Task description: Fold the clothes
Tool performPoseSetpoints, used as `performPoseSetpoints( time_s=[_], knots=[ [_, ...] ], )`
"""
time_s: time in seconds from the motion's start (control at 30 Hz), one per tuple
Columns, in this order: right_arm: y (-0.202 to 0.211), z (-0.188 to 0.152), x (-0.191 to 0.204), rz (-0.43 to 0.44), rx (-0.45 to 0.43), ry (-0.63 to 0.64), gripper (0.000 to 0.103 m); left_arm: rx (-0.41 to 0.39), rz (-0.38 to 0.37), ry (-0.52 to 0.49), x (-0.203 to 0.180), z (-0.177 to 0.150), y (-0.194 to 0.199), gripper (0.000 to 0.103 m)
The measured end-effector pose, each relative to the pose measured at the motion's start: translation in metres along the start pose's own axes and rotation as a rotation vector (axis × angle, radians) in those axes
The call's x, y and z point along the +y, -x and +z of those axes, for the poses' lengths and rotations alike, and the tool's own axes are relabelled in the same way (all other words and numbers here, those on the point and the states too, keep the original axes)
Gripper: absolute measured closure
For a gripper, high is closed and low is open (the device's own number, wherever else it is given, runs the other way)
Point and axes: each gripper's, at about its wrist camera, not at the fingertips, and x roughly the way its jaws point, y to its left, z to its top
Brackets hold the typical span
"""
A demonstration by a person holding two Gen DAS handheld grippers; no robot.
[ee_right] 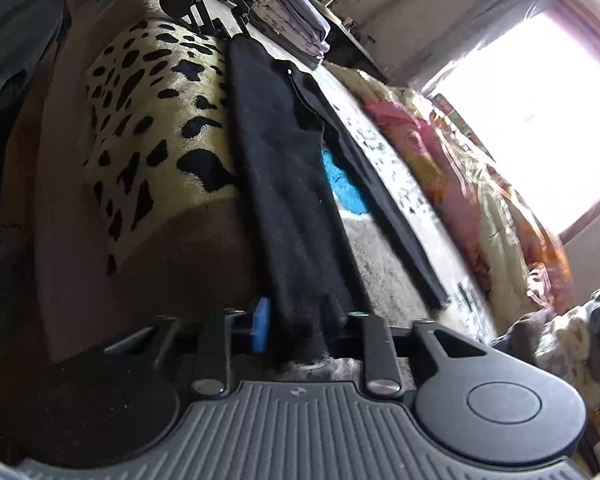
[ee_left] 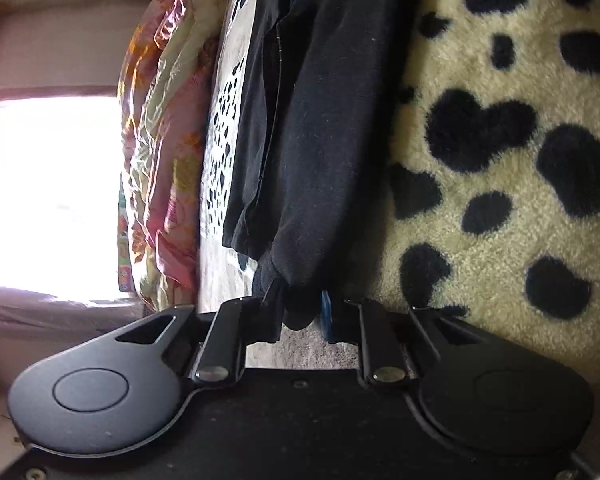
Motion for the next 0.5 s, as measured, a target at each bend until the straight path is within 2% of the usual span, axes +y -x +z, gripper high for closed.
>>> performPoseSetpoints(
  time_s=[0.13,0.23,0.3,0.37,0.5],
  knots=[
    [-0.001,-0.004,-0.008,0.021,0.004,-0.021,0.096,-0.024,0.03,0.012,-0.004,-0.002,0.0,0.086],
    [-0.003,-0.005,-0.006,0.027,0.007,-0.033,0.095,-0.092,0.112,-0.03,-0.021,-0.007,0.004,0.086],
    [-0.003,-0.006,-0.001,0.006,-0.004,-0.005,0.094,-0.114,0.138,-0.037,-0.027,-0.008,0.004,0.086],
    [-0.003,-0.008,0.003,-0.007,-0.011,0.004,0.093,-0.127,0.136,-0.045,-0.027,-0.008,0.003,0.086],
    [-0.003,-0.01,0.004,-0.014,-0.021,-0.006,0.093,-0.113,0.072,-0.071,-0.02,-0.002,-0.004,0.091]
  ],
)
